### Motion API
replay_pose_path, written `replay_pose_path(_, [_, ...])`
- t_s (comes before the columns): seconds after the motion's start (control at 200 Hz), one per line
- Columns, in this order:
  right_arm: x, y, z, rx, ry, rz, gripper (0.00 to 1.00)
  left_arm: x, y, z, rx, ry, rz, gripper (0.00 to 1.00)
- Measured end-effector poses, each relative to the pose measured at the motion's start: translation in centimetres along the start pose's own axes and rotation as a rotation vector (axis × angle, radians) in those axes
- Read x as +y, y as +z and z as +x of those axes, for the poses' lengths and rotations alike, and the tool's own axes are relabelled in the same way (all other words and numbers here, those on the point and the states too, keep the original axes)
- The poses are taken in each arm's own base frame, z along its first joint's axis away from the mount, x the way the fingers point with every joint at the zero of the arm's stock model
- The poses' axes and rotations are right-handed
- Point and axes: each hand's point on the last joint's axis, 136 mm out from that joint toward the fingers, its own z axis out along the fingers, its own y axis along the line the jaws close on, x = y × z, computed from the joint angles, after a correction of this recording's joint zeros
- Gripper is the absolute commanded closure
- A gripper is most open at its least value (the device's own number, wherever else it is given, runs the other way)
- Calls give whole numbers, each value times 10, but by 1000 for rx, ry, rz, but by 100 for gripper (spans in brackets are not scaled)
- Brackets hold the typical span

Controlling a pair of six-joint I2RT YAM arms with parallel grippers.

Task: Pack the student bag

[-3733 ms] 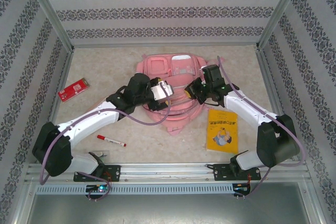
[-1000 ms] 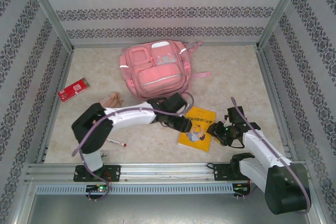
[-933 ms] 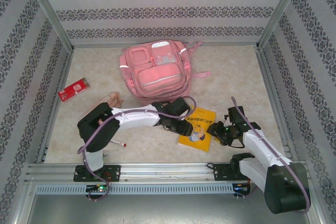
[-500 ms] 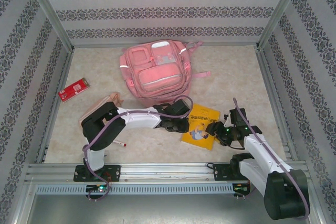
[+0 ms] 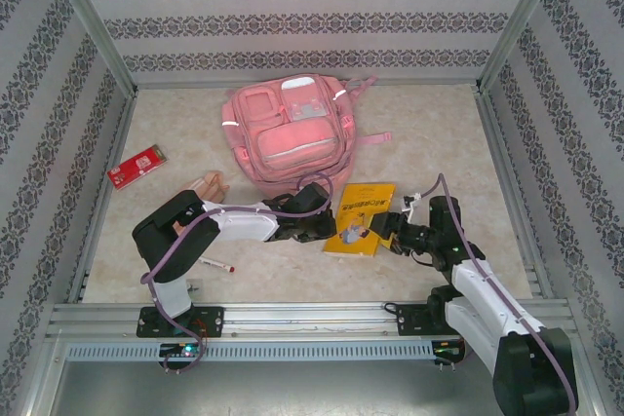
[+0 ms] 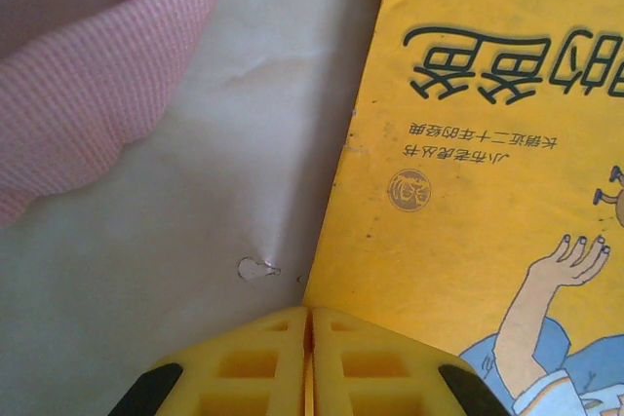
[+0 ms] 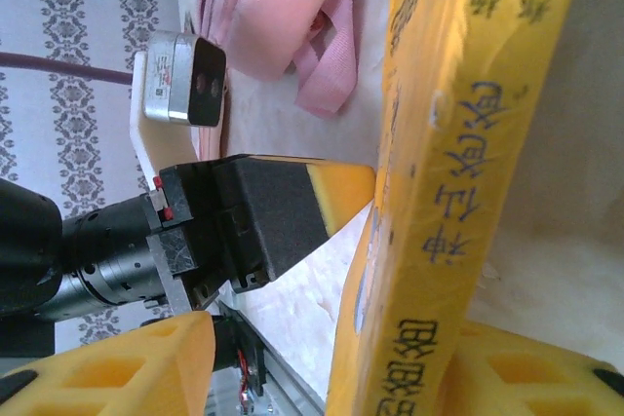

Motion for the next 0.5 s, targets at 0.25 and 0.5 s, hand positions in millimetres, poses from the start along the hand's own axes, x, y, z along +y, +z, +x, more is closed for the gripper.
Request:
replay_pose_path(0.25, [-7, 19, 19, 78, -8, 50, 64, -1, 1, 0, -9, 9, 11, 84])
replay_pose_path(0.5, [-32, 18, 17, 51, 30, 191, 92, -4, 2, 2, -34, 62, -4, 69])
